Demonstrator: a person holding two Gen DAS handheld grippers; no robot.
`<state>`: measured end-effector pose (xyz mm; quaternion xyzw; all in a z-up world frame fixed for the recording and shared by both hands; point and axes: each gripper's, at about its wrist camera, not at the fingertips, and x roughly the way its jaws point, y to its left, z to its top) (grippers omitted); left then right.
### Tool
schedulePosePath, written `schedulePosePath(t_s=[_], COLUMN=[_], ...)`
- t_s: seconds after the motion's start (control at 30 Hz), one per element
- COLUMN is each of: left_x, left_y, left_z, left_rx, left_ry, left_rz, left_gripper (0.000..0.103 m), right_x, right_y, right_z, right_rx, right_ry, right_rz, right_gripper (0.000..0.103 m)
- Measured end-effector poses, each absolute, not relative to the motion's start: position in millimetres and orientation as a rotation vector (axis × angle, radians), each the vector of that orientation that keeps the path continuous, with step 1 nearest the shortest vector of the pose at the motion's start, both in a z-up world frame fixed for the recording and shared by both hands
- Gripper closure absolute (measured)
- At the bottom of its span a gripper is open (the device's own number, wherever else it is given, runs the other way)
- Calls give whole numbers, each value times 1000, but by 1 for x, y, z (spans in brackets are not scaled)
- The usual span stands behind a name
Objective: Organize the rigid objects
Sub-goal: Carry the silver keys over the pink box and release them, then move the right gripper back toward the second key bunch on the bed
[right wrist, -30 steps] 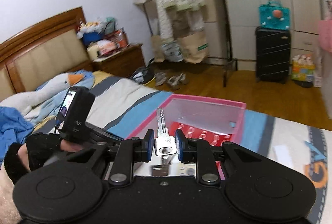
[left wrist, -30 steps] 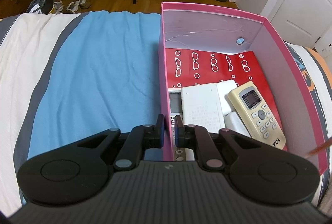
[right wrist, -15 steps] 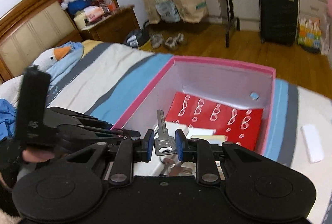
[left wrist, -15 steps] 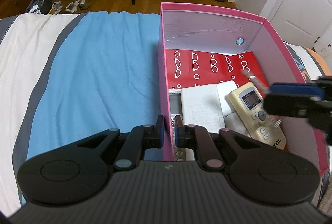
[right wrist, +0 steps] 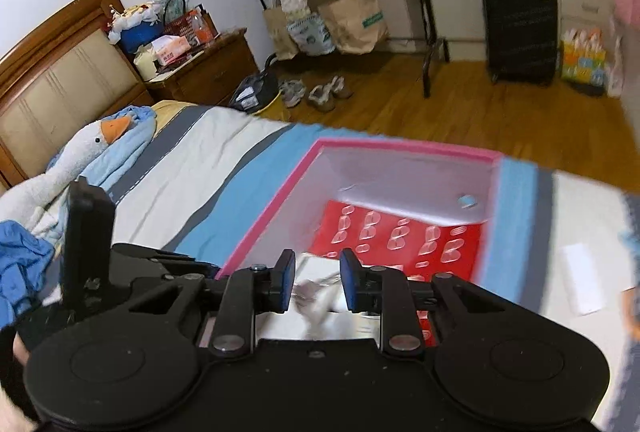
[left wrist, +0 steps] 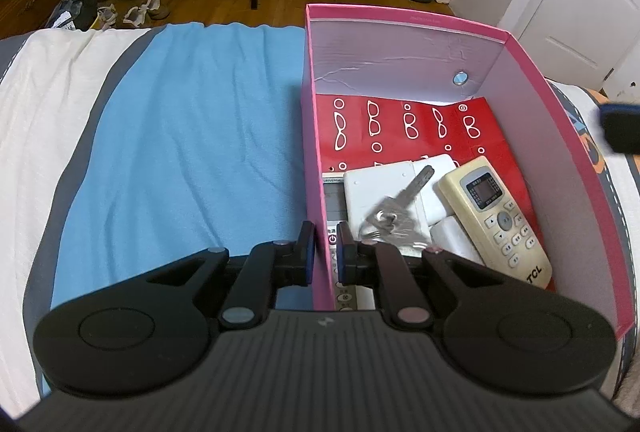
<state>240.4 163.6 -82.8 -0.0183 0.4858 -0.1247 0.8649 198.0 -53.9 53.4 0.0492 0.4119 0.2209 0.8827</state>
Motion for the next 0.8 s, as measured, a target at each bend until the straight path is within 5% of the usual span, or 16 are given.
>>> schedulePosePath(t_s=[0.23, 0.5, 0.8], left_x=[240, 238, 239], left_y=[160, 156, 155], left_z=[-82, -82, -82], left_rx=[-20, 9, 6], left_ry=[1019, 1017, 1020], left_rz=[-256, -250, -251], left_gripper=[94, 93, 93], right_x=[185, 186, 182], right_y=[-131, -187, -160], right_z=[53, -32, -58], right_rx=[115, 201, -77], right_ry=[892, 1008, 1029], right_rz=[351, 263, 407], right_gripper=[66, 63, 49])
